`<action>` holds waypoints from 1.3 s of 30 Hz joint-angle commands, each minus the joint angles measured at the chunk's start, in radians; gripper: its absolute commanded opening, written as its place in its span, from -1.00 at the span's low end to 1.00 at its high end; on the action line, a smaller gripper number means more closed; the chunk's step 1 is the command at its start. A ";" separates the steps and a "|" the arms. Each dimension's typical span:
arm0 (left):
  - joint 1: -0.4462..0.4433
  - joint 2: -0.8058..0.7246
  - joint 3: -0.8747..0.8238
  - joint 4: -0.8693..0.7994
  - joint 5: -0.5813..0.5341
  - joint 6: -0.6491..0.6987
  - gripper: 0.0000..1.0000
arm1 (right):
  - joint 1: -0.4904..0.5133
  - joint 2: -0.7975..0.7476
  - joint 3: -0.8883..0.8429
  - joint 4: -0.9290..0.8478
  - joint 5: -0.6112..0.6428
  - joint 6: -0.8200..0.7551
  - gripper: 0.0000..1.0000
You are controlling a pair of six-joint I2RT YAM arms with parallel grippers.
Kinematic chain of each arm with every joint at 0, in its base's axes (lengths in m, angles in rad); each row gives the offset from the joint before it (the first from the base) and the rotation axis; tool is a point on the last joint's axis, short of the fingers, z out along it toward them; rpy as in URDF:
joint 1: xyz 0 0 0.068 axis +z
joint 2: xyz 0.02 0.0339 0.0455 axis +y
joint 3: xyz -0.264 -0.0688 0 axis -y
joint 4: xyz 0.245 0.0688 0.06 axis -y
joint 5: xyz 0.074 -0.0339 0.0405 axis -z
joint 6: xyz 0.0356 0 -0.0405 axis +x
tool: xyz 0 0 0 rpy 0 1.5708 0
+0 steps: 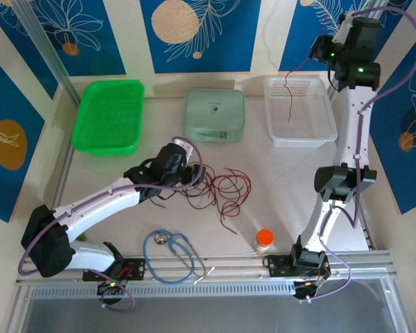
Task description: Untangle the cables
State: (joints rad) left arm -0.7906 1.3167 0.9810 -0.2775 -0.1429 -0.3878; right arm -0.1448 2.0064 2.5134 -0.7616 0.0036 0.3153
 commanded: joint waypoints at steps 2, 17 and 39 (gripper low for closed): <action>-0.006 -0.032 -0.020 -0.024 -0.030 -0.015 0.39 | 0.042 0.062 0.012 0.029 0.181 -0.160 -1.00; -0.006 -0.069 -0.022 -0.054 -0.053 -0.013 0.40 | 0.061 0.153 -0.410 0.090 0.449 -0.066 -1.00; -0.020 0.137 0.130 -0.182 0.026 -0.058 0.37 | 0.012 0.206 -0.295 -0.163 0.287 0.015 0.33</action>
State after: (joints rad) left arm -0.7990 1.4166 1.0576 -0.3935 -0.1421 -0.4210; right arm -0.1467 2.3161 2.1937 -0.8913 0.3206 0.3191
